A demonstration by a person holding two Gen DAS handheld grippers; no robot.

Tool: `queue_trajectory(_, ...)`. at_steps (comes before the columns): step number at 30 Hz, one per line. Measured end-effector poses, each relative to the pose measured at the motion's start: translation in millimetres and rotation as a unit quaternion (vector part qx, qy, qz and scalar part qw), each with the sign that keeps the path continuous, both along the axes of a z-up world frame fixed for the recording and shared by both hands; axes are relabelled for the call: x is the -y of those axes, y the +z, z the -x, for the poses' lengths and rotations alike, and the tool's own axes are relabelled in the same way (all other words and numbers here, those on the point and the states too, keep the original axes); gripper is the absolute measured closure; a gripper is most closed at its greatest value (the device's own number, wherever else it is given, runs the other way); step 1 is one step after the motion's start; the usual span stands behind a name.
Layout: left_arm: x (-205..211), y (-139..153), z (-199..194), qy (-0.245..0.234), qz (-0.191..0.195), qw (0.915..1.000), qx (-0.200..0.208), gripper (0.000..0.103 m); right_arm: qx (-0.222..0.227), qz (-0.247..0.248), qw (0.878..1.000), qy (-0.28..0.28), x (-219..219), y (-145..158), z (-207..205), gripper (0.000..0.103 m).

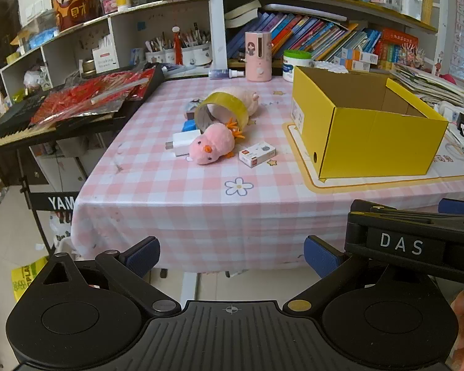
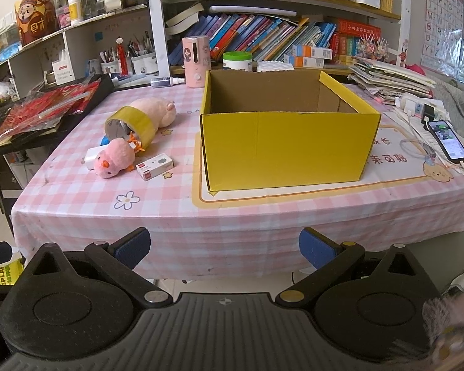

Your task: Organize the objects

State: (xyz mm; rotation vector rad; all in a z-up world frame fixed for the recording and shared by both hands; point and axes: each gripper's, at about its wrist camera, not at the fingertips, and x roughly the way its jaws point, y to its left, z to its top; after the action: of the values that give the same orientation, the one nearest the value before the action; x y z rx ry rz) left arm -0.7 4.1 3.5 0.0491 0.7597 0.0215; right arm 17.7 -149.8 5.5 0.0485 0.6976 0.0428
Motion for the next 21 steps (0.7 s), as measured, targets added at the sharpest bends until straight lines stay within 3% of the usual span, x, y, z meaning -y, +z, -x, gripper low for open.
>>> queue_trajectory(21,2.5,0.0,-1.1,-0.001,0.0,1.0,0.0,0.002,0.0,0.001,1.0,0.001,0.2,0.6,-0.8,0.0)
